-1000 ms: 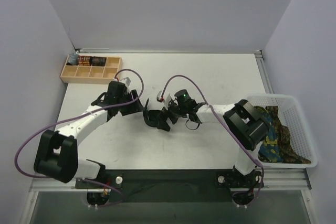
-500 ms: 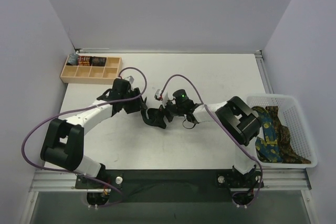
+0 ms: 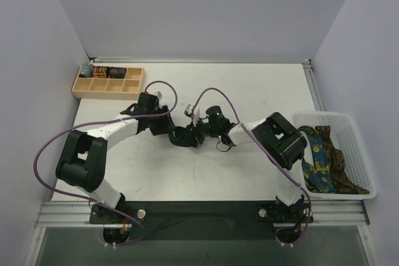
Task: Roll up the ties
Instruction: Roll the tie
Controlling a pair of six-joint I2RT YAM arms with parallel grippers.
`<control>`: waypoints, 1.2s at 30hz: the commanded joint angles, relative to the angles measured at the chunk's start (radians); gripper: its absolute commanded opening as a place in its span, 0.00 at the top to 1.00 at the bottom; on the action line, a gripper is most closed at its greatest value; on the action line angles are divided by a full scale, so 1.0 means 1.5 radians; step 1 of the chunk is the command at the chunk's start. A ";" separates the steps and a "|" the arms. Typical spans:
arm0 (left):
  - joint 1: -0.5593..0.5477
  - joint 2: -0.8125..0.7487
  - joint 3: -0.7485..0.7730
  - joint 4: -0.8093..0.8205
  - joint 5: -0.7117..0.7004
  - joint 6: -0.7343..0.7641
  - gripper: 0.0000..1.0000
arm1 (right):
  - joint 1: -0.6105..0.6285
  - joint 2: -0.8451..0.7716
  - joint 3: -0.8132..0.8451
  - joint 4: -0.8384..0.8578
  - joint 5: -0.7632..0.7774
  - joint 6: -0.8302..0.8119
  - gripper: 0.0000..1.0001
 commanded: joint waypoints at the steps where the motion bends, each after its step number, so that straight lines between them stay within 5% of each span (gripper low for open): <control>1: -0.003 0.009 0.039 0.028 0.012 0.006 0.44 | -0.001 -0.005 0.005 0.000 -0.026 0.023 0.66; 7: -0.003 0.007 0.068 0.000 0.027 0.023 0.44 | -0.009 -0.048 -0.008 0.012 -0.065 0.133 0.93; 12: -0.002 -0.006 0.093 -0.025 0.059 0.030 0.42 | -0.020 -0.115 -0.038 0.023 -0.085 0.284 0.99; 16: -0.001 -0.037 0.105 -0.057 0.076 0.039 0.31 | -0.040 -0.181 -0.062 -0.029 -0.065 0.410 1.00; 31: -0.003 -0.167 0.018 -0.121 0.078 0.062 0.28 | -0.177 -0.463 0.095 -0.988 0.193 0.307 1.00; 36: -0.002 -0.182 -0.026 -0.138 0.071 0.077 0.29 | -0.202 -0.454 0.163 -1.134 0.275 0.263 1.00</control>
